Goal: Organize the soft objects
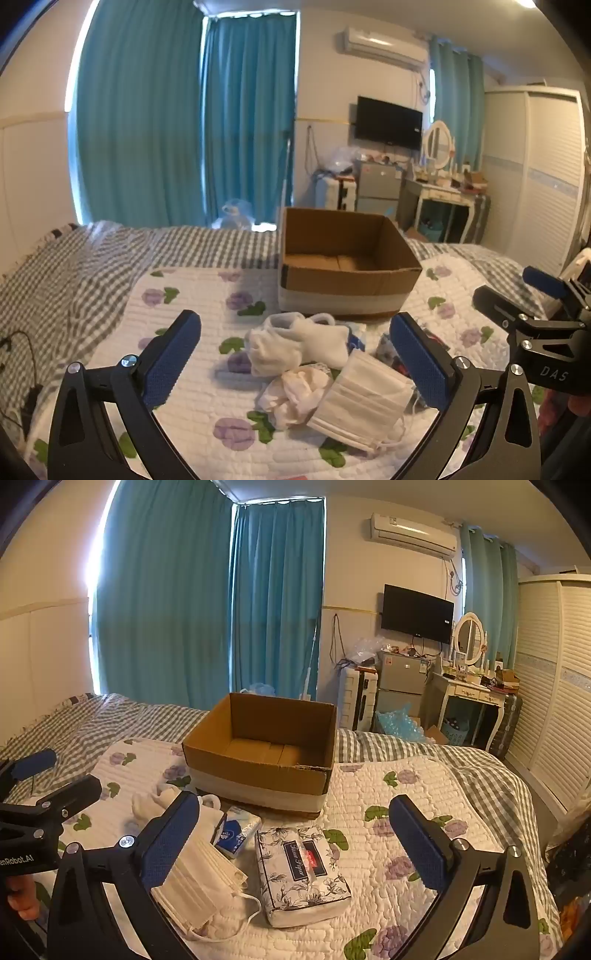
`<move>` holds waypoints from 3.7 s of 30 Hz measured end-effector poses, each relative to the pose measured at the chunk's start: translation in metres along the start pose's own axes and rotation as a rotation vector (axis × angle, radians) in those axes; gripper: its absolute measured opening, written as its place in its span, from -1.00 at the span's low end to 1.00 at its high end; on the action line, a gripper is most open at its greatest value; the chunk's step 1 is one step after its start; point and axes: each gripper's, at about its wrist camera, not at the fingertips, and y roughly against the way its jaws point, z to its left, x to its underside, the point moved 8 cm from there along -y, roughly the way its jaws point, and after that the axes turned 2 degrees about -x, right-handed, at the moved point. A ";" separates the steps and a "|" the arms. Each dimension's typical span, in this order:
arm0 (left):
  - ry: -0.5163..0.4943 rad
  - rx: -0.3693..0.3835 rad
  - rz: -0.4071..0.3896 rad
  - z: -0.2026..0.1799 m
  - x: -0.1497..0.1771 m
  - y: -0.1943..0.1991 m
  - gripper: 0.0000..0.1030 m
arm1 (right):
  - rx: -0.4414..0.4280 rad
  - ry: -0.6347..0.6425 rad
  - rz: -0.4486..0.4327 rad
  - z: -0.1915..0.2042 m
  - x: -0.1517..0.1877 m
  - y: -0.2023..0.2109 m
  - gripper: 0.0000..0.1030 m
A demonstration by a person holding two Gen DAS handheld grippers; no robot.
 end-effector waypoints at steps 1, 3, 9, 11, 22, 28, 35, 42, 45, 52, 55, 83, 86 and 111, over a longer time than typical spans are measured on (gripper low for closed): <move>-0.002 -0.001 0.000 0.000 0.000 0.000 1.00 | -0.001 0.000 0.001 0.000 0.000 0.000 1.00; 0.006 0.003 0.002 0.000 0.000 0.000 1.00 | 0.003 0.000 0.002 -0.001 0.001 -0.001 1.00; 0.005 0.000 0.000 0.000 0.000 0.000 1.00 | -0.003 -0.008 0.010 -0.002 0.005 -0.004 1.00; 0.006 -0.001 -0.001 -0.001 0.000 0.000 1.00 | -0.003 -0.007 0.011 0.001 0.005 -0.004 1.00; 0.004 0.000 0.001 0.001 0.004 -0.001 1.00 | -0.009 -0.025 0.014 -0.003 0.006 -0.005 1.00; 0.005 -0.001 0.002 0.000 0.003 0.001 1.00 | -0.011 -0.025 0.020 -0.003 0.007 -0.006 1.00; 0.003 0.000 0.001 0.000 0.004 0.001 1.00 | -0.012 -0.024 0.024 -0.002 0.009 -0.007 1.00; 0.004 0.000 0.002 0.000 0.004 0.001 1.00 | -0.015 -0.023 0.028 -0.001 0.008 -0.008 1.00; 0.004 -0.001 0.002 0.000 0.004 0.001 1.00 | -0.016 -0.023 0.031 0.000 0.009 -0.007 1.00; 0.003 -0.001 0.003 0.000 0.004 0.001 1.00 | -0.020 -0.024 0.038 0.001 0.010 -0.009 1.00; 0.004 0.000 0.003 0.000 0.004 0.001 1.00 | -0.019 -0.025 0.038 0.001 0.010 -0.009 1.00; 0.002 -0.001 0.000 0.001 0.003 0.001 1.00 | -0.019 -0.021 0.033 0.001 0.009 -0.009 1.00; 0.000 -0.006 -0.007 0.006 0.000 0.004 1.00 | -0.023 -0.019 0.030 0.002 0.008 -0.007 1.00; 0.001 0.019 0.305 -0.055 0.094 -0.055 0.75 | -0.037 0.010 0.365 -0.039 0.080 -0.070 1.00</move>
